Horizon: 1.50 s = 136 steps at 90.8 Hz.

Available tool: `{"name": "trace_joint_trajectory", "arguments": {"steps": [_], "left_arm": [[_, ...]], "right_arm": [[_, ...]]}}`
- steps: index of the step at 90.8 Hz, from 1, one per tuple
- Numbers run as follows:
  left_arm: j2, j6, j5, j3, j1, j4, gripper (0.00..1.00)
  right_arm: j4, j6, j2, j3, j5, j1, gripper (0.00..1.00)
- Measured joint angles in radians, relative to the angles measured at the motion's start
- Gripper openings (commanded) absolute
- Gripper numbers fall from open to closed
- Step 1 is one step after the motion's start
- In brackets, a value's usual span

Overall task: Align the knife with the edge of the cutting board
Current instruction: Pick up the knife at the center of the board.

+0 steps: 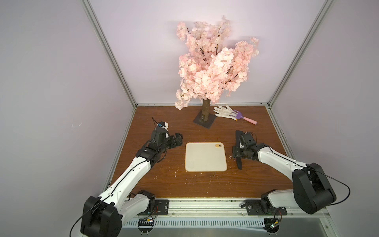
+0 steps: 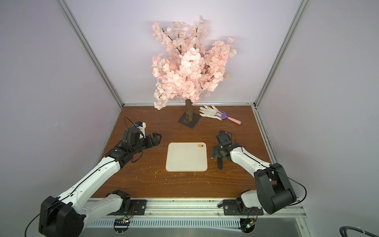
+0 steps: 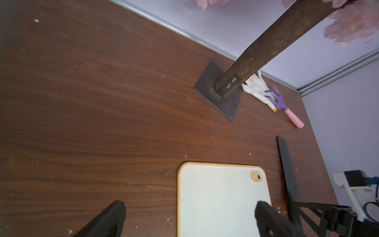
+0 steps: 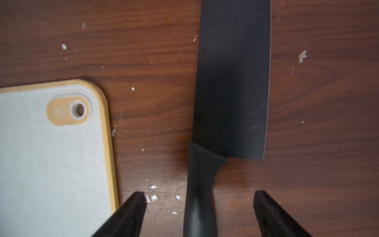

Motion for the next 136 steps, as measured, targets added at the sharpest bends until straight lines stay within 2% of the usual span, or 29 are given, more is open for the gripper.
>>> {"name": "trace_joint_trajectory", "arguments": {"steps": [24,39,56,77,85,102,136], "left_arm": [[-0.099,0.010,0.037,-0.053,0.104,0.035,1.00],[-0.161,0.010,0.022,-0.077,0.127,0.057,1.00],[-0.157,0.010,0.056,-0.082,0.171,0.087,1.00],[-0.125,-0.014,0.134,-0.109,0.276,0.124,1.00],[-0.098,-0.026,0.152,-0.109,0.301,0.124,1.00],[-0.087,-0.037,0.179,-0.109,0.311,0.124,1.00],[-0.082,-0.043,0.189,-0.109,0.311,0.124,1.00]], "right_arm": [[0.008,-0.003,0.034,0.009,-0.013,-0.005,0.80],[0.019,-0.009,0.068,0.021,-0.016,-0.013,0.76],[0.029,-0.017,0.118,0.026,-0.020,-0.019,0.73],[0.050,-0.027,0.167,0.048,-0.023,-0.026,0.66],[0.054,-0.032,0.177,0.056,-0.021,-0.027,0.60],[0.067,-0.034,0.192,0.068,-0.020,-0.027,0.54],[0.068,-0.020,0.192,0.067,-0.013,-0.028,0.51]]}}
